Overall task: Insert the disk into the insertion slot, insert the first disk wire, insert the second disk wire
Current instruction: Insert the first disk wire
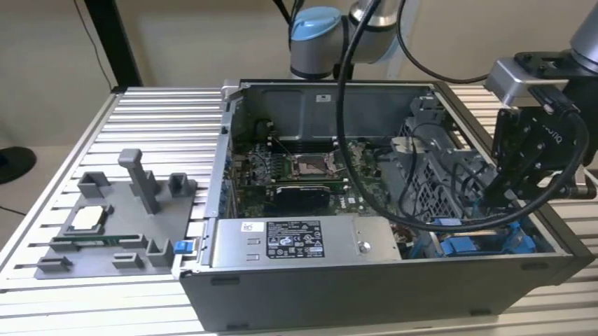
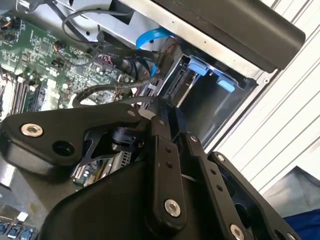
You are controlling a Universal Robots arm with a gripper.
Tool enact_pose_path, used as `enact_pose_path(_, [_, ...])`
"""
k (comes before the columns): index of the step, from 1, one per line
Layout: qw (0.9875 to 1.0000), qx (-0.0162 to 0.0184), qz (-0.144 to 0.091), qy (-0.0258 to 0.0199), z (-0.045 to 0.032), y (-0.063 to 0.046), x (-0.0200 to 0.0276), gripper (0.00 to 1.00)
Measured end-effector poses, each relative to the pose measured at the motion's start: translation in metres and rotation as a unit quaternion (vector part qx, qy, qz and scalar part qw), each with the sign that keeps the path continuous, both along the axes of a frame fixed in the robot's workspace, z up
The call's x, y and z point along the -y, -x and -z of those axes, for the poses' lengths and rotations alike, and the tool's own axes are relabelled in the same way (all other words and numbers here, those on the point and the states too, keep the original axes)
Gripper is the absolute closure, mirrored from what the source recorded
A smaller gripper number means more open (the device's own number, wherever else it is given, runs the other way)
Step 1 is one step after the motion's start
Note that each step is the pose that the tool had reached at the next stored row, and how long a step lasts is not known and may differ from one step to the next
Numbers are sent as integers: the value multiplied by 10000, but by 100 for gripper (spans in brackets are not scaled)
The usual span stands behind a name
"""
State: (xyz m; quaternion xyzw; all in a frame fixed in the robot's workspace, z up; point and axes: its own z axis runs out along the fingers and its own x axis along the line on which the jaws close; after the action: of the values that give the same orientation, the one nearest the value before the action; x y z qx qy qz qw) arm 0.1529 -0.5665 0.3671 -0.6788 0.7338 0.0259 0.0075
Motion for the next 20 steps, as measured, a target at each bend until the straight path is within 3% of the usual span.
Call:
enact_pose_path(9, [10000, -43, 6, 2, 62, -173, 1, 100])
enact_pose_path(20, [10000, -43, 7, 2, 71, -180, 4, 100])
